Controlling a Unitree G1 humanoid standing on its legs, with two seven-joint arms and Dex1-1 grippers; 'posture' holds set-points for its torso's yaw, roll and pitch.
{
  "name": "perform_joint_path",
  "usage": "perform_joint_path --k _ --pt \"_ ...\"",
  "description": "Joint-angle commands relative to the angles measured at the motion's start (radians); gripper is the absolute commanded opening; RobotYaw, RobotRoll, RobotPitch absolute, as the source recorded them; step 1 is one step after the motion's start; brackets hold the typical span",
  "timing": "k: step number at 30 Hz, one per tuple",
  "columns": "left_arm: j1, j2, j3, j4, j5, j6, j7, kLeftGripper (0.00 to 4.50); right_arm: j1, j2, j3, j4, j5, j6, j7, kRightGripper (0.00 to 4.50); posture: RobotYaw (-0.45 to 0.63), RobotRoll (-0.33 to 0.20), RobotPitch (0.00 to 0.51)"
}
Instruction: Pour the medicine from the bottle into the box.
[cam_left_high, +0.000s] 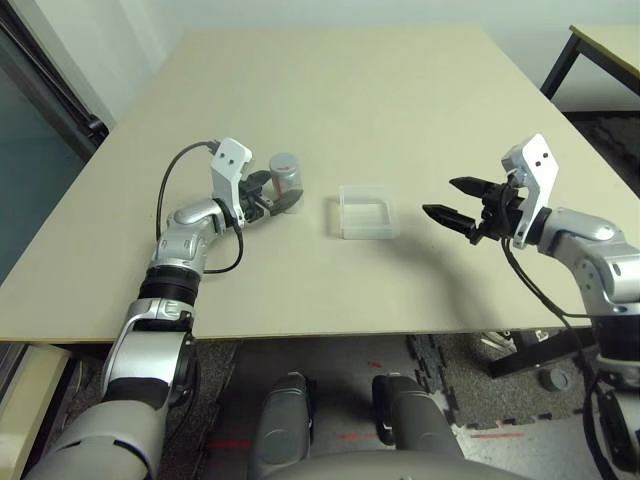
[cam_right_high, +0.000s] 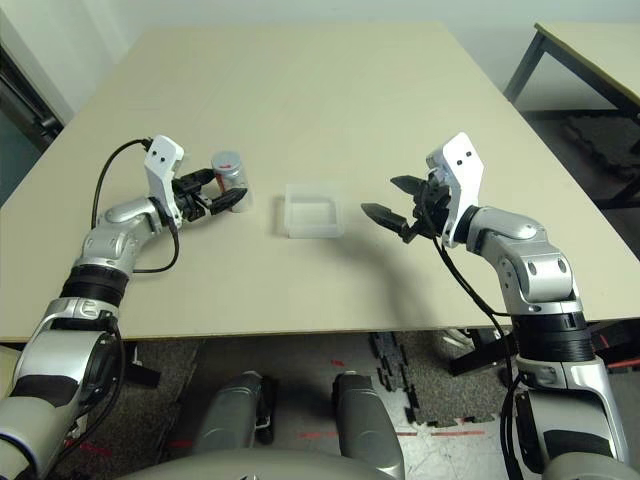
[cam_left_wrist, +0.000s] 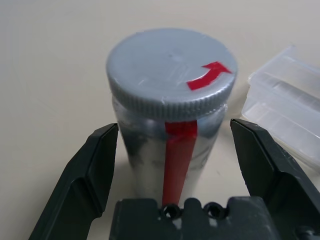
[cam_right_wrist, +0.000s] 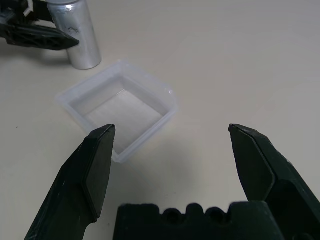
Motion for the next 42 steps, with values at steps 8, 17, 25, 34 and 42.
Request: perform_joint_path --k 8,17,25,34,42 --pt "-0.087 -0.034 0.009 0.220 0.062 -0.111 0.040 4.48 0.010 -0.009 -0.010 -0.003 -0.009 -0.017 -0.007 4.50 -0.04 0.000 0.050" --pt "-0.107 -0.052 0.017 0.240 0.067 -0.133 0.027 2.46 -0.012 -0.014 0.033 -0.019 0.004 0.014 0.063 4.50 -0.04 0.000 0.047" --pt "-0.129 -0.049 0.005 0.134 0.045 -0.067 -0.080 2.46 -0.055 -0.023 0.077 -0.019 -0.005 0.022 0.122 4.50 -0.03 0.000 0.056" --pt "-0.116 0.008 -0.071 -0.214 0.010 0.234 -0.315 2.46 -0.225 0.017 0.081 -0.076 0.066 0.193 0.084 4.50 -0.01 0.000 0.056" --pt "-0.097 -0.003 -0.131 -0.342 -0.013 0.327 -0.430 2.46 -0.352 0.062 0.114 -0.088 0.096 0.249 0.098 4.50 -0.01 0.000 0.056"
